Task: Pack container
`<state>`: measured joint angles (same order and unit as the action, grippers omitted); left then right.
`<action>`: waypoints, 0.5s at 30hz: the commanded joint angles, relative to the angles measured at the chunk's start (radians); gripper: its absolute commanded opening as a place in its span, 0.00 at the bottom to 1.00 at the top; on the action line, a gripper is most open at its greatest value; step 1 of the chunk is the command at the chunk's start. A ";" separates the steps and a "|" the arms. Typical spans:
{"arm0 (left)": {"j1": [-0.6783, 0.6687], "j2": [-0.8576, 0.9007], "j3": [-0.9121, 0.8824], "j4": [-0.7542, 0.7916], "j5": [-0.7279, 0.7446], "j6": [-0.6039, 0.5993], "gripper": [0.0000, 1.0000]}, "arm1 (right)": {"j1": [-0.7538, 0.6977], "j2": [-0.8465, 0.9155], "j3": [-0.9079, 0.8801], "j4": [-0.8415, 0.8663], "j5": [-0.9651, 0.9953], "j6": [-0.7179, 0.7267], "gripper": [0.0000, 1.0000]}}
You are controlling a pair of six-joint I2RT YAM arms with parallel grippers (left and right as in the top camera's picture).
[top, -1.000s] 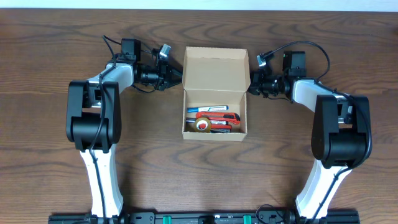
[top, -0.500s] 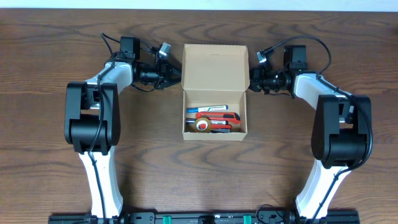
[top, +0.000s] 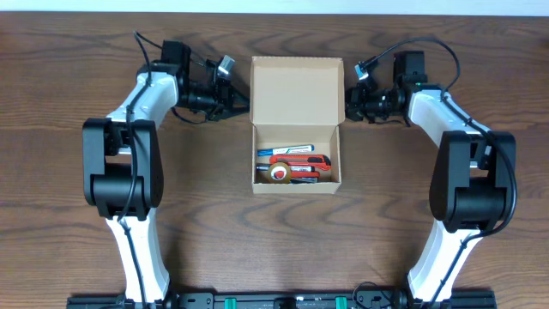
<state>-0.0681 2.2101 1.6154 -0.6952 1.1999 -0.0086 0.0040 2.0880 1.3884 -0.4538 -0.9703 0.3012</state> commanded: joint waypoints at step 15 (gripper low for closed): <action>0.001 -0.034 0.096 -0.063 -0.067 0.118 0.06 | 0.044 -0.022 0.139 -0.164 0.070 -0.127 0.01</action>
<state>-0.0681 2.2097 1.6939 -0.7498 1.1450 0.0803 0.0219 2.0880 1.4906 -0.6044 -0.9134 0.2142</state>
